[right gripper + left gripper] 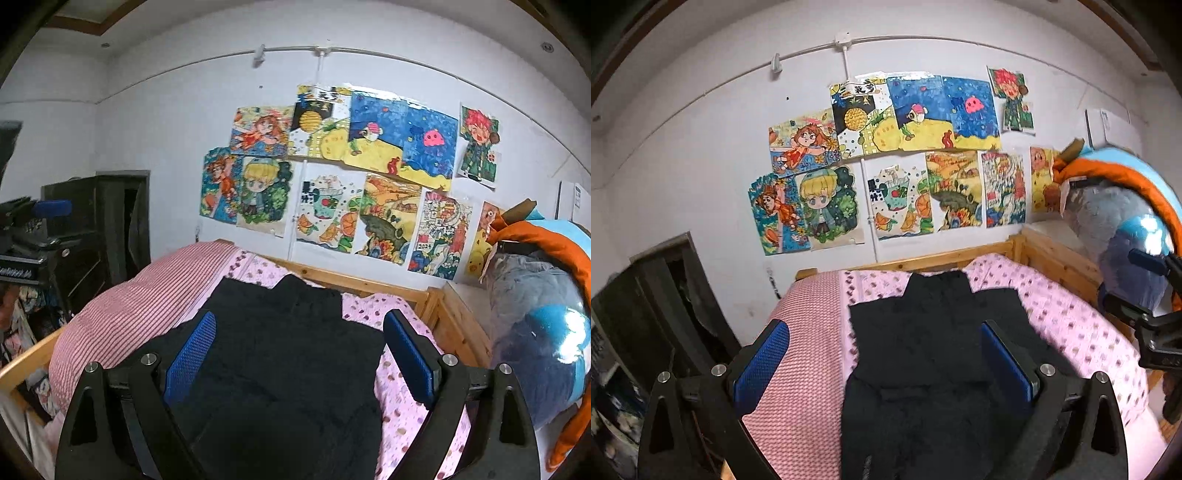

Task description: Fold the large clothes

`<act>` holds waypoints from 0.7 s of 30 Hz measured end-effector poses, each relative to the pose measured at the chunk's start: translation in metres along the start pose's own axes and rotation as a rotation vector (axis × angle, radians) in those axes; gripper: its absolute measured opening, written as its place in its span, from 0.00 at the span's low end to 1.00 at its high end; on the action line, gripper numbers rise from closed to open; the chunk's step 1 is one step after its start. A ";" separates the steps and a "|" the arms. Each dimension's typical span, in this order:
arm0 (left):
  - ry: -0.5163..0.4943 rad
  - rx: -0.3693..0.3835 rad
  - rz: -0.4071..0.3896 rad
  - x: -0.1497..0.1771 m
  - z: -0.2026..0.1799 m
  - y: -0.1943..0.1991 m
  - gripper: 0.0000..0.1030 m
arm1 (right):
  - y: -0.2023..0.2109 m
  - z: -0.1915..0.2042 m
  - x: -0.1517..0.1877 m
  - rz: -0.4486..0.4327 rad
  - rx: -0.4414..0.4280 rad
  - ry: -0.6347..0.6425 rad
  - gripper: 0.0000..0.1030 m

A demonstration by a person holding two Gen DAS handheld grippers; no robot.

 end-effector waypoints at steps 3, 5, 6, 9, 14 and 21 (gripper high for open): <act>0.042 0.002 -0.004 -0.012 0.002 -0.024 0.99 | -0.019 -0.021 -0.007 0.007 0.007 -0.034 0.87; 0.052 -0.001 -0.006 -0.017 0.003 -0.043 0.99 | -0.036 -0.036 -0.011 0.013 0.013 -0.058 0.87; 0.051 -0.004 -0.004 -0.019 0.004 -0.054 0.99 | -0.044 -0.043 -0.012 0.017 0.016 -0.068 0.87; 0.035 -0.024 0.002 -0.025 0.005 -0.089 0.99 | -0.077 -0.063 -0.015 0.039 0.022 -0.099 0.87; 0.014 -0.044 0.020 -0.027 0.007 -0.146 0.99 | -0.141 -0.080 -0.013 0.074 0.032 -0.141 0.87; 0.003 -0.036 0.043 -0.021 0.012 -0.233 0.99 | -0.230 -0.071 0.005 0.102 0.008 -0.149 0.88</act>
Point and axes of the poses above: each gripper's, at about its wrist camera, not at the fingertips, and y roughly against the way its jaws point, z to its left, x to its underside, the point moved 8 cm from there along -y, roughly the way its jaws point, and after that the axes turned 10 degrees about y, right-handed, at the moved point
